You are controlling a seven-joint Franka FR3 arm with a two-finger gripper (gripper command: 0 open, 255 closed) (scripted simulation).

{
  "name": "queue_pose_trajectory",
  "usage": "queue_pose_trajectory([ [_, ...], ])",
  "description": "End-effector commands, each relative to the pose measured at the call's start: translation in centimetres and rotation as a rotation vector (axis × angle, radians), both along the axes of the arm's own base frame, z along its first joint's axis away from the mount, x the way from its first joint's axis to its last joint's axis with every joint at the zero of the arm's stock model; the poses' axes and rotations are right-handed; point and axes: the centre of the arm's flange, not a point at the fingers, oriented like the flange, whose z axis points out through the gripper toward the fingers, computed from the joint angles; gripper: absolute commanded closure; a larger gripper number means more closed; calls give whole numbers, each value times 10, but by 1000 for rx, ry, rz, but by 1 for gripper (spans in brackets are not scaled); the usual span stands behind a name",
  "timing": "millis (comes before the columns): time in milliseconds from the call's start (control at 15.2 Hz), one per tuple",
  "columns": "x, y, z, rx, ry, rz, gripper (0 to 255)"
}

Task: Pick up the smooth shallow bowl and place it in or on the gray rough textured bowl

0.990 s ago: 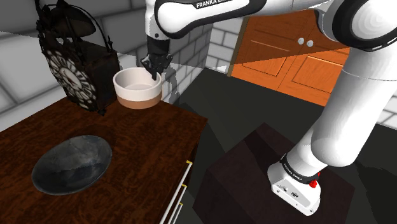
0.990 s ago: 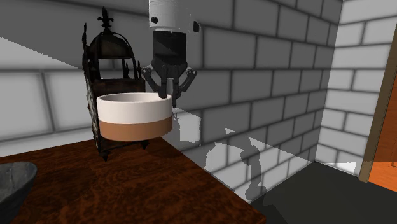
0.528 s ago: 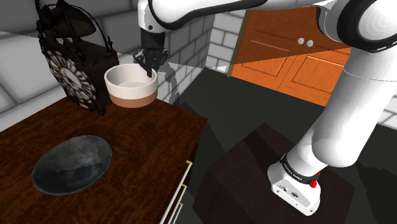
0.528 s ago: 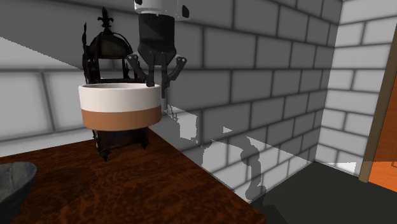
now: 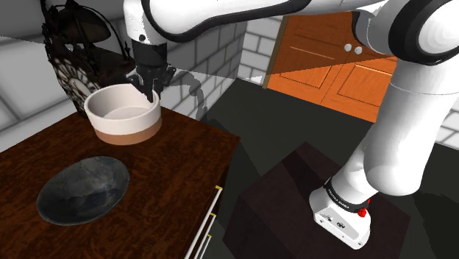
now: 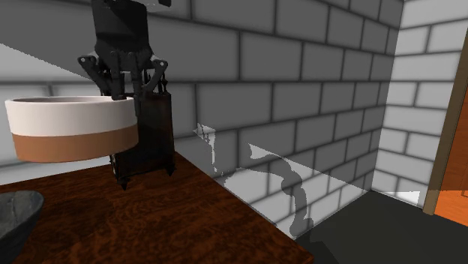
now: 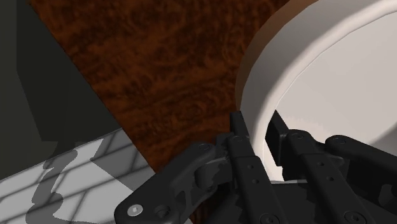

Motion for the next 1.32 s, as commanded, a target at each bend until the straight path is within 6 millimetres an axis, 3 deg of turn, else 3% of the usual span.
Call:
queue_pose_trajectory([
  [0, -10, 25, 3, 1, -1, -2, 255],
  [726, -69, 155, 19, 1, -1, -2, 255],
  [1254, -69, 155, -24, 1, -1, -2, 255],
])
